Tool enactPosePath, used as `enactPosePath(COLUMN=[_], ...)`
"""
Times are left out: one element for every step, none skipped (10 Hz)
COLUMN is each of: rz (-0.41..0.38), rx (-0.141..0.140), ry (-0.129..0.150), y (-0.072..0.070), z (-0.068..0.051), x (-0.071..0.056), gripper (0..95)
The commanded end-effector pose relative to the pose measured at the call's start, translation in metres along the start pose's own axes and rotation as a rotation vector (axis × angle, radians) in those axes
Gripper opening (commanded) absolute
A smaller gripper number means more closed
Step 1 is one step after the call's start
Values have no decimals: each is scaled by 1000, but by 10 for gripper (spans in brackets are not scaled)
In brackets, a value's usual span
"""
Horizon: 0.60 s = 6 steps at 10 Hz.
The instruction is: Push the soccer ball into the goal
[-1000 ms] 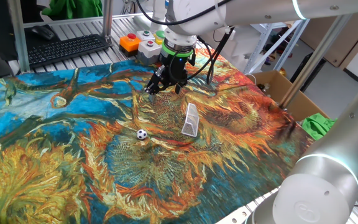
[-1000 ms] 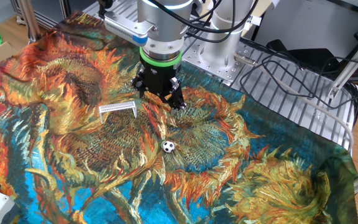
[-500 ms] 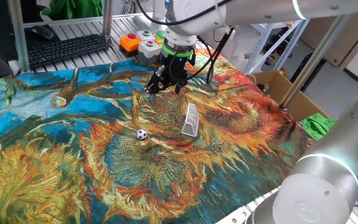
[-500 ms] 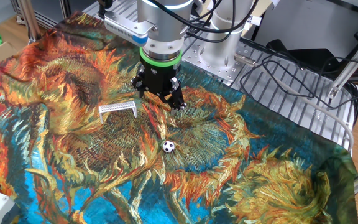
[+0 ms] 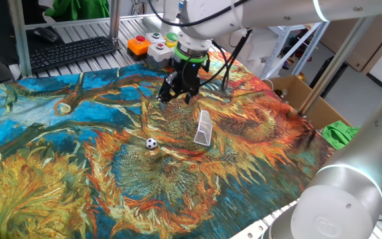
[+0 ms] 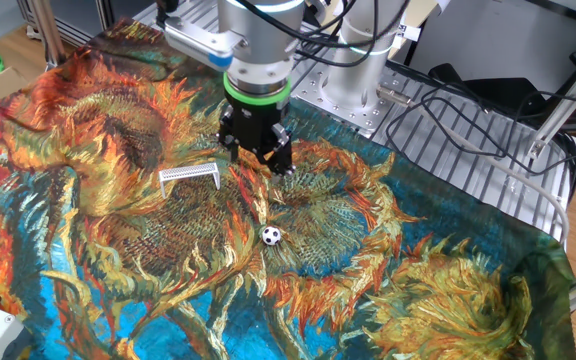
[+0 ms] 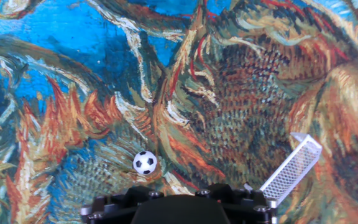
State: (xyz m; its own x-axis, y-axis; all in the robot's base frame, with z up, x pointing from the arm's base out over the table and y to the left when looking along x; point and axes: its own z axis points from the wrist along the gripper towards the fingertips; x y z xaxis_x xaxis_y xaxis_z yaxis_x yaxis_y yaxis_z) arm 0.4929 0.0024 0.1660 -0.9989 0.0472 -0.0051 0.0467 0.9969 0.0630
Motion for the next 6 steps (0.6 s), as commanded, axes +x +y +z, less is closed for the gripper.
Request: enactPosePath(rz=[19,23,26,35,41,49], rx=[-17,-17,-16,-16,-17,-18], ry=[-1,-1,-2,-2,-2,-2], y=[3,6,10,15,19,24], z=[2,3,5,9,12,17], x=[3,6,7,10,12,14], gripper=[0,0,0,0,0,0])
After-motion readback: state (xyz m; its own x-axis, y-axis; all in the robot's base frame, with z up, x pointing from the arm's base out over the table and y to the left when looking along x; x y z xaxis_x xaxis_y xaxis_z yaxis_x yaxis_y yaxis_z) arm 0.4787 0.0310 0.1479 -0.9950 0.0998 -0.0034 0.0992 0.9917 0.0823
